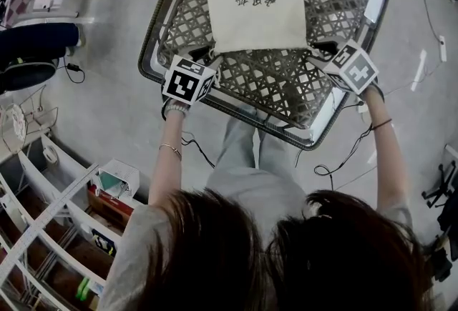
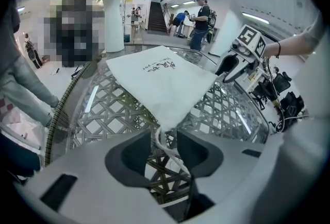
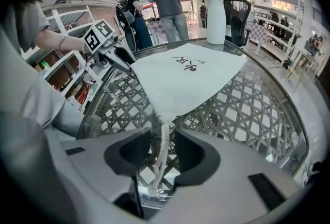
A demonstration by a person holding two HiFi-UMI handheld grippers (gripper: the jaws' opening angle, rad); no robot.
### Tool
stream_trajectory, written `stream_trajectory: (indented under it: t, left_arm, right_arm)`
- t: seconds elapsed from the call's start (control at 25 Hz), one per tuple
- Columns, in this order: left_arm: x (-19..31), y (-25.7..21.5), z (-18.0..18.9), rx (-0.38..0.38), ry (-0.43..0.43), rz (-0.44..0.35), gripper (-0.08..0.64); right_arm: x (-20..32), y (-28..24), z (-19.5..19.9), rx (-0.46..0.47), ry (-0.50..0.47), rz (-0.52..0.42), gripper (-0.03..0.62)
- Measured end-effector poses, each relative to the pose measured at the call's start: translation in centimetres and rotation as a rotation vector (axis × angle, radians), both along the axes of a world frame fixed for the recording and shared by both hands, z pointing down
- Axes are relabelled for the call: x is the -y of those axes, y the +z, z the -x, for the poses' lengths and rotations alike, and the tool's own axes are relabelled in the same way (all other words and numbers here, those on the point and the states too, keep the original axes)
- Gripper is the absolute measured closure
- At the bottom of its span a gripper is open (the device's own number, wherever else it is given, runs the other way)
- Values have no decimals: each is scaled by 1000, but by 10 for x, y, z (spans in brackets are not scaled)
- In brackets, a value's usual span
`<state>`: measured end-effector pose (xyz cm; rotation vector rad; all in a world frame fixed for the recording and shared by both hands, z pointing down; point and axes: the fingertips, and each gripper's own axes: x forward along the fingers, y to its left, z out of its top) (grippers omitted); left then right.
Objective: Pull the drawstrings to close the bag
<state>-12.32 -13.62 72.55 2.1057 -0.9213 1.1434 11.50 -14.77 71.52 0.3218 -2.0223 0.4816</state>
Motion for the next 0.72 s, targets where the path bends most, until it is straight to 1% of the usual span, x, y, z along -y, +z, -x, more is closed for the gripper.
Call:
stream_trajectory:
  t: [0.16, 0.32, 0.56, 0.72]
  left_arm:
    - [-1, 6, 1, 37, 9, 1, 399]
    - [1, 7, 3, 54, 0, -11, 413]
    - [1, 7, 3, 64, 6, -13, 416]
    - [1, 7, 5, 69, 3, -5, 433]
  right_arm:
    - [2, 2, 2, -3, -7, 2, 428]
    - [2, 2, 3, -13, -13, 1, 446]
    - [1, 6, 2, -42, -31, 2, 480]
    - [2, 6, 2, -63, -50, 5, 500]
